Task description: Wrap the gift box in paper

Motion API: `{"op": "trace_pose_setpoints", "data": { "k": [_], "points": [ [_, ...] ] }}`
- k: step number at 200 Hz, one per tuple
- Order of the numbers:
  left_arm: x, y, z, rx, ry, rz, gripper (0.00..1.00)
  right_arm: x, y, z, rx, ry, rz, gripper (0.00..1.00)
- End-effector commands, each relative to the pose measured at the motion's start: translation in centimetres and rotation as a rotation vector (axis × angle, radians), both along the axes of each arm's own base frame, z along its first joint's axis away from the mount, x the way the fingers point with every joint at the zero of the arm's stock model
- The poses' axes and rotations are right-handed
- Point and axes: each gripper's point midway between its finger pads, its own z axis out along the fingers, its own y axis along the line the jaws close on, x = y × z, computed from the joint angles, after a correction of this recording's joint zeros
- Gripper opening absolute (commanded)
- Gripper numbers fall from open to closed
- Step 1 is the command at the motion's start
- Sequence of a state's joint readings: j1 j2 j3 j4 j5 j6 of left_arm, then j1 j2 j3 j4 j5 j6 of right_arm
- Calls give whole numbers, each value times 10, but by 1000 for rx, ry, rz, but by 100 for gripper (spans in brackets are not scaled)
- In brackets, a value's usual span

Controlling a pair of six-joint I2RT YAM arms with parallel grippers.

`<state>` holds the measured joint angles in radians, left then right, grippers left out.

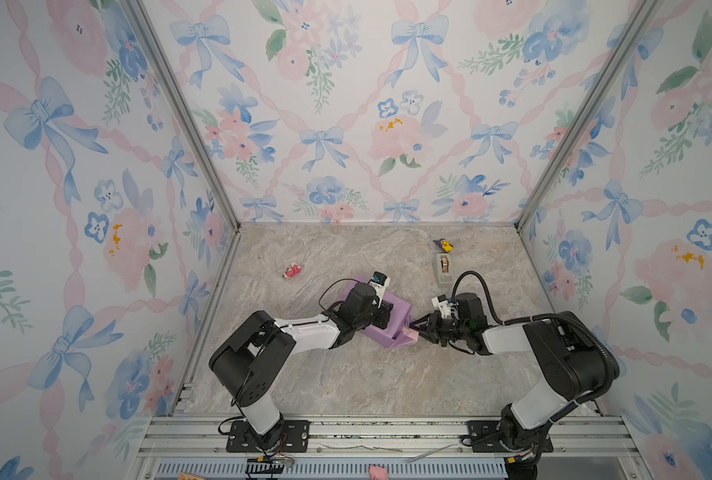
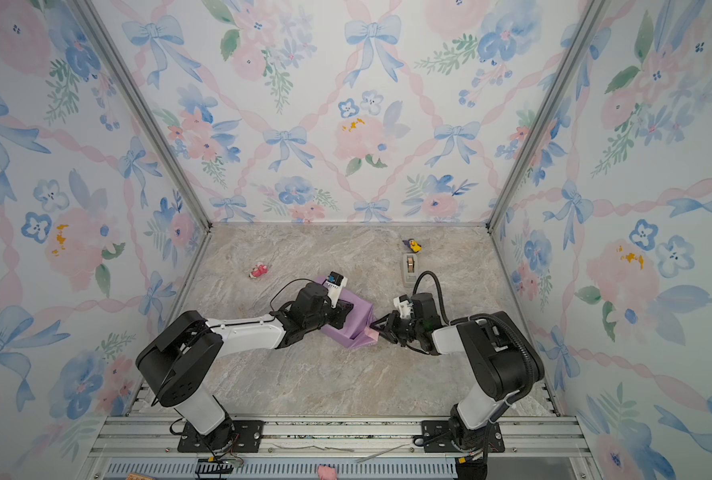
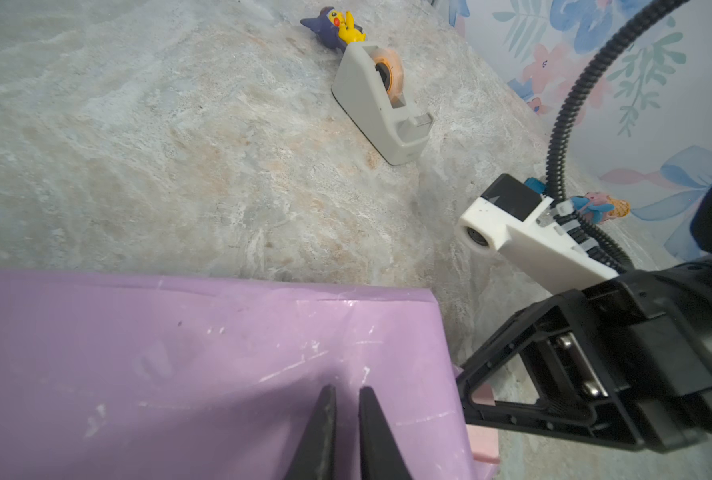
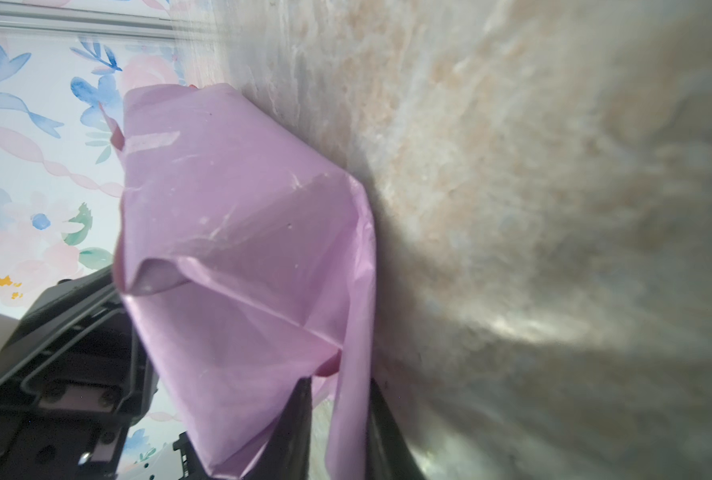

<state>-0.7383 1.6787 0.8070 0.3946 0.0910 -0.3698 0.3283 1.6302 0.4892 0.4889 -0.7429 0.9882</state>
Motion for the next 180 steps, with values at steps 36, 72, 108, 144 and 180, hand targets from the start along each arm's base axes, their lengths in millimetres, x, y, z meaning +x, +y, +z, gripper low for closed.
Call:
{"op": "trace_pose_setpoints", "data": {
  "k": [36, 72, 108, 144, 180],
  "points": [
    [-11, 13, -27, 73, 62, -6, 15, 2, -3, -3, -60, 34, -8, 5],
    [-12, 14, -25, 77, 53, -9, 15, 5, -3, 2, -53, 44, -36, 0],
    [-13, 13, -30, 84, 59, -15, 15, 12, 9, 21, -33, 13, -43, 0],
    [-13, 14, -31, 85, 58, -20, 15, 20, 22, 28, -14, 0, -49, 0],
    [-16, 11, -31, 88, 50, -44, 16, 26, 26, 27, 8, 8, -74, 0]
  ]
}}
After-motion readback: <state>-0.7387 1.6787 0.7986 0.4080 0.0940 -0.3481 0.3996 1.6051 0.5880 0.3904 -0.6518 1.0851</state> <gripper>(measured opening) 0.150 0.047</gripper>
